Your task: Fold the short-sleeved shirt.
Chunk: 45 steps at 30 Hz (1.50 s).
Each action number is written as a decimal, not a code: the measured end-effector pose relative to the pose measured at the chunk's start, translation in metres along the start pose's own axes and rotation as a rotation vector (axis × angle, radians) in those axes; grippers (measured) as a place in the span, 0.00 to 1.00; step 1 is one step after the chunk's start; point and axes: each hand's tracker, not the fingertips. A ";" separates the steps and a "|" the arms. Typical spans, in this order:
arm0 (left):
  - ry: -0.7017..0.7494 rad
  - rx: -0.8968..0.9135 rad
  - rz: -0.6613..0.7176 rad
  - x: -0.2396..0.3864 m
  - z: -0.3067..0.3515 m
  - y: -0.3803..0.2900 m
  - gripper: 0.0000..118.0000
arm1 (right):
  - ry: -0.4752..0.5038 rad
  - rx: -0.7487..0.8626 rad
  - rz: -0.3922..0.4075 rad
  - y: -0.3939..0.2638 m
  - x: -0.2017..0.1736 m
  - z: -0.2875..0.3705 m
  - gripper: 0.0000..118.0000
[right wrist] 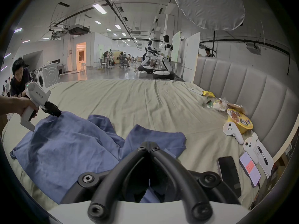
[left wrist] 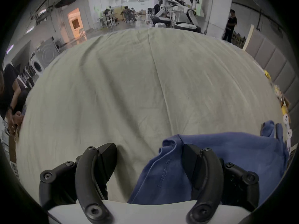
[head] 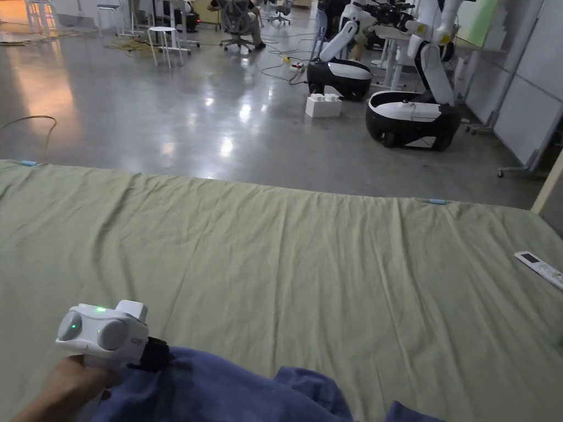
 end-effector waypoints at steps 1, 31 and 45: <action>0.019 0.047 0.002 0.004 0.001 0.003 0.70 | -0.005 -0.011 -0.011 -0.002 0.004 0.000 0.01; -0.034 0.405 0.076 0.000 0.208 -0.129 0.04 | 0.038 -0.606 -0.038 -0.037 0.067 -0.080 0.40; -0.031 0.425 0.081 -0.005 0.243 -0.158 0.04 | 0.073 -0.369 -0.149 -0.007 0.078 -0.030 0.02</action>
